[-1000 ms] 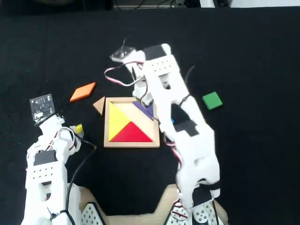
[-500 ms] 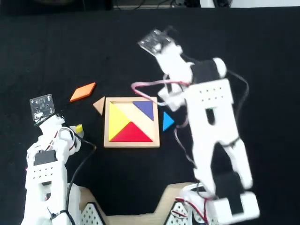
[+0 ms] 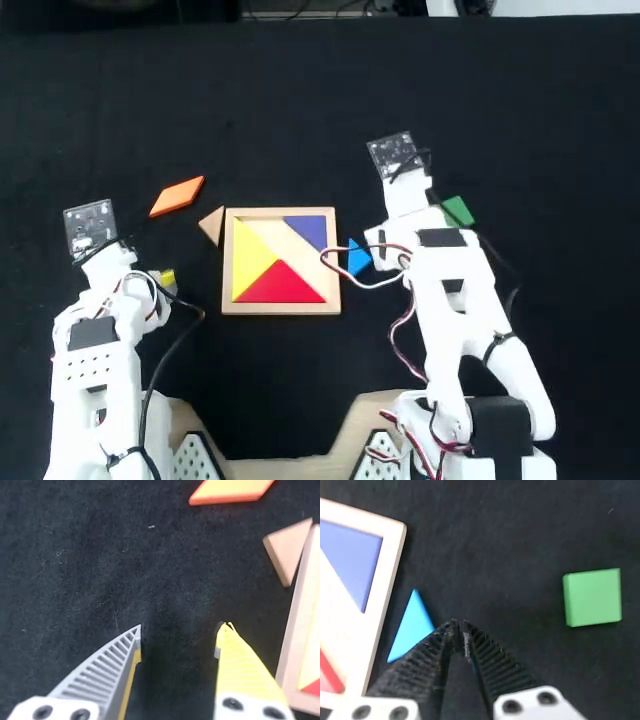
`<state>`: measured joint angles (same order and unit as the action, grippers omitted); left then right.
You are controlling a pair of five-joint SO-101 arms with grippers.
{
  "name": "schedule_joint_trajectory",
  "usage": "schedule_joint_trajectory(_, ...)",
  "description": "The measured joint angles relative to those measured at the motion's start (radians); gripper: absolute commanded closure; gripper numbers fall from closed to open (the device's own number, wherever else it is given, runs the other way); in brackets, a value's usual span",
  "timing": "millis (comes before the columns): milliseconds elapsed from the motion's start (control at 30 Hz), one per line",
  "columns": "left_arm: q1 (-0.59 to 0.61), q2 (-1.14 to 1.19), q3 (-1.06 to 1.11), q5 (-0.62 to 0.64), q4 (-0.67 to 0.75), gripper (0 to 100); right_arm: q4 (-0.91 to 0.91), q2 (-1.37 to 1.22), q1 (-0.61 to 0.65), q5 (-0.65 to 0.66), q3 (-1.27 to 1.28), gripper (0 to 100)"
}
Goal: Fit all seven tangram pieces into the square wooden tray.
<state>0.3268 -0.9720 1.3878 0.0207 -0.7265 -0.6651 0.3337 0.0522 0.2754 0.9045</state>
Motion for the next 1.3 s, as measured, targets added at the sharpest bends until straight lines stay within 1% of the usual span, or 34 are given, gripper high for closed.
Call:
schedule_joint_trajectory(67,0.0,0.0,-0.012,-0.031,-0.02,76,0.021,-0.026,-0.011,0.002,0.0,98.7)
schedule_joint_trajectory(167,0.0,0.0,-0.021,-0.04,-0.02,76,0.071,-0.089,-0.034,-0.003,0.0,98.7)
schedule_joint_trajectory(300,-0.018,0.0,-0.1,-0.055,-0.02,76,0.086,-0.14,-0.034,-0.005,0.0,98.7)
schedule_joint_trajectory(333,-0.025,0.0,-0.132,-0.068,-0.02,76,0.086,-0.141,-0.034,-0.005,0.0,98.7)
schedule_joint_trajectory(433,-0.044,0.008,-0.278,-0.164,-0.02,75,0.087,-0.141,-0.034,-0.006,0.0,98.7)
schedule_joint_trajectory(533,-0.087,0.08,-0.428,-0.235,-0.02,75,0.087,-0.141,-0.034,-0.006,-0.002,98.7)
schedule_joint_trajectory(600,-0.11,0.161,-0.514,-0.273,-0.02,75,0.087,-0.147,-0.034,-0.006,-0.002,98.7)
schedule_joint_trajectory(667,-0.132,0.265,-0.586,-0.342,-0.02,76,0.092,-0.15,-0.034,-0.006,-0.002,98.7)
schedule_joint_trajectory(800,-0.153,0.528,-0.694,-0.608,-0.026,76,0.095,-0.15,-0.034,-0.006,-0.002,98.7)
schedule_joint_trajectory(867,-0.153,0.664,-0.763,-0.715,-0.029,76,0.095,-0.15,-0.034,-0.006,-0.002,98.7)
schedule_joint_trajectory(900,-0.152,0.729,-0.806,-0.749,-0.029,76,0.095,-0.15,-0.034,-0.006,-0.002,98.7)
schedule_joint_trajectory(933,-0.149,0.79,-0.85,-0.778,-0.029,75,0.095,-0.15,-0.034,-0.006,-0.002,98.7)
schedule_joint_trajectory(1067,-0.12,1.013,-1.059,-0.83,-0.044,75,0.095,-0.15,-0.034,-0.006,-0.002,98.7)
schedule_joint_trajectory(1167,-0.117,1.163,-1.212,-0.898,-0.137,75,0.095,-0.15,-0.034,-0.006,-0.002,98.7)
schedule_joint_trajectory(1300,-0.121,1.333,-1.43,-0.974,-0.302,71,0.095,-0.15,-0.034,-0.006,-0.002,98.7)
